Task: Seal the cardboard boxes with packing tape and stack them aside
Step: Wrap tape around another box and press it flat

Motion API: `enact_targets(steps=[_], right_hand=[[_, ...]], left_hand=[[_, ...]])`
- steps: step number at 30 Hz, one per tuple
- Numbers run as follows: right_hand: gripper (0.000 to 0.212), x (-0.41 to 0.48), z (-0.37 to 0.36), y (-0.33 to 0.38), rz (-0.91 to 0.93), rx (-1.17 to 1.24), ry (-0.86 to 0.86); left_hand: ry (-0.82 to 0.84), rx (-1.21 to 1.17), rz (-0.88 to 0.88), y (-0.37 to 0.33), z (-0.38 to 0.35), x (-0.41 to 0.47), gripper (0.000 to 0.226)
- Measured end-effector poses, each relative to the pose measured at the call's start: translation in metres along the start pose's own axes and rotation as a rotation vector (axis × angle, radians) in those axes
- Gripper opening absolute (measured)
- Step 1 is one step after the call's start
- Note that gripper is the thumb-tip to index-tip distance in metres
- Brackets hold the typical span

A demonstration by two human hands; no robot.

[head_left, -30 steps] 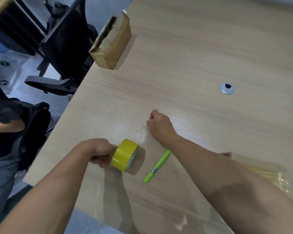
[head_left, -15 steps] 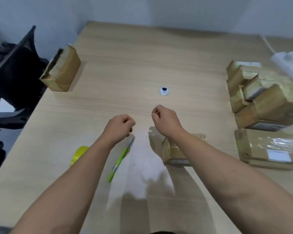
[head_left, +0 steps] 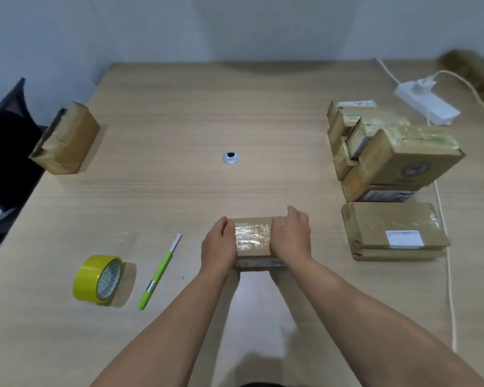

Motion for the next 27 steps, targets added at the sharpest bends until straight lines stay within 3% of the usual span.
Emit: enact_targets(steps=[4,13,19,22,24,27], right_hand=[[0.057,-0.016,-0.007,-0.022,-0.088,0.173,0.079],[0.054,-0.012,-0.005,-0.045,-0.148,0.316,0.182],[0.059,-0.008,-0.007,-0.049,-0.154,0.364,0.217],[0.076,0.002,-0.007,-0.043,-0.164,0.278,0.247],[0.083,0.009,-0.005,-0.036,-0.174,0.22,0.233],[0.086,0.01,-0.009,-0.029,-0.162,0.194,0.192]], left_hand=[[0.044,-0.035,0.028,0.002,-0.023,-0.017,0.055],[0.073,-0.207,0.126,0.027,-0.03,-0.006,0.057],[0.156,-0.091,0.143,0.02,-0.019,-0.008,0.044],[0.209,0.092,0.117,0.018,-0.012,0.0,0.067],[0.161,0.229,0.098,0.01,-0.007,0.006,0.078],[0.027,0.201,0.061,-0.005,-0.01,0.009,0.072]])
Point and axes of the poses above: each hand's wrist, its own x-axis towards the middle knuckle, its own z-axis out of the back of the hand, y = z × x, the point moved 3 cm from there along x, towards the middle knuckle, and after that the axes turned 11 degrees about x, right-handed, at the moved point
